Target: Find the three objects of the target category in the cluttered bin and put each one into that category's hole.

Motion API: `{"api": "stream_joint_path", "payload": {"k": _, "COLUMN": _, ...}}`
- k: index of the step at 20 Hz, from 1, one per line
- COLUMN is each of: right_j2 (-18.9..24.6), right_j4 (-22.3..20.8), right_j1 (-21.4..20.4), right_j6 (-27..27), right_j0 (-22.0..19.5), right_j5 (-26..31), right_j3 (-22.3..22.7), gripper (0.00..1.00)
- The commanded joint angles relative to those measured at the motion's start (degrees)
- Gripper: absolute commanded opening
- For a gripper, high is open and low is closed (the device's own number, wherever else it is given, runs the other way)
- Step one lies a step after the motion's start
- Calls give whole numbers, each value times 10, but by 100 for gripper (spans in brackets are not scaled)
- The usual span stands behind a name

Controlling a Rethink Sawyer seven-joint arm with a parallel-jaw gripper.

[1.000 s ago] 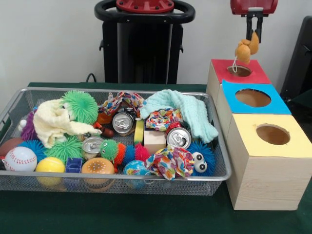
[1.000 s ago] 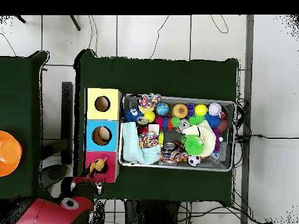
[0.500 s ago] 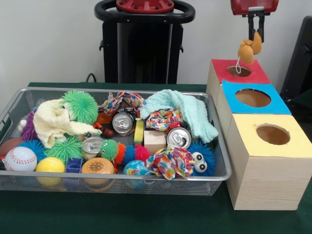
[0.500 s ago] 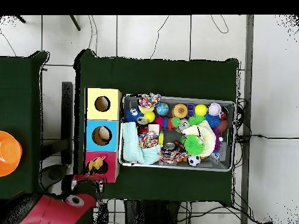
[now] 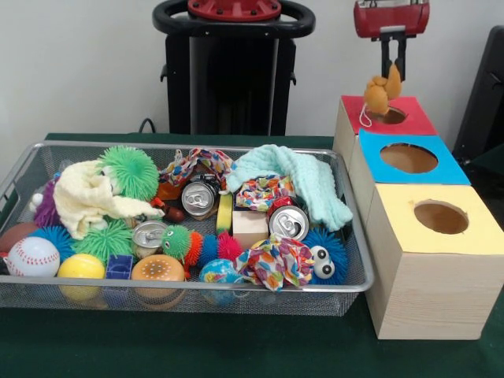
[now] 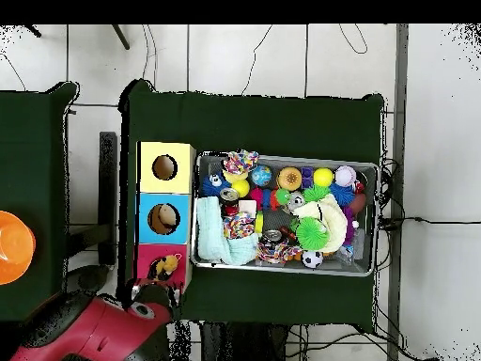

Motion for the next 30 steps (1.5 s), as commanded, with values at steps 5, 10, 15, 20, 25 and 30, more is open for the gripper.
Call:
{"api": "stream_joint_path", "payload": {"k": 5, "right_j2": 147, "right_j4": -15, "right_j1": -31, "right_j6": 189, "right_j0": -23, "right_j5": -56, "right_j3": -20, "gripper": 0}}
{"api": "stream_joint_path", "payload": {"k": 10, "right_j2": 174, "right_j4": -10, "right_j1": -56, "right_j6": 191, "right_j0": -32, "right_j5": -73, "right_j3": -10, "gripper": 0}}
{"api": "stream_joint_path", "payload": {"k": 15, "right_j2": 202, "right_j4": -16, "right_j1": -87, "right_j6": 189, "right_j0": -46, "right_j5": -80, "right_j3": -8, "gripper": 0}}
{"api": "stream_joint_path", "payload": {"k": 20, "right_j2": 221, "right_j4": -29, "right_j1": -109, "right_j6": 188, "right_j0": -63, "right_j5": -89, "right_j3": -7, "gripper": 0}}
{"api": "stream_joint_path", "payload": {"k": 25, "right_j2": 221, "right_j4": -40, "right_j1": -97, "right_j6": 146, "right_j0": -70, "right_j5": -39, "right_j3": -9, "gripper": 0}}
{"api": "stream_joint_path", "payload": {"k": 30, "right_j2": 223, "right_j4": -43, "right_j1": -93, "right_j6": 106, "right_j0": -79, "right_j5": -16, "right_j3": -4, "gripper": 0}}
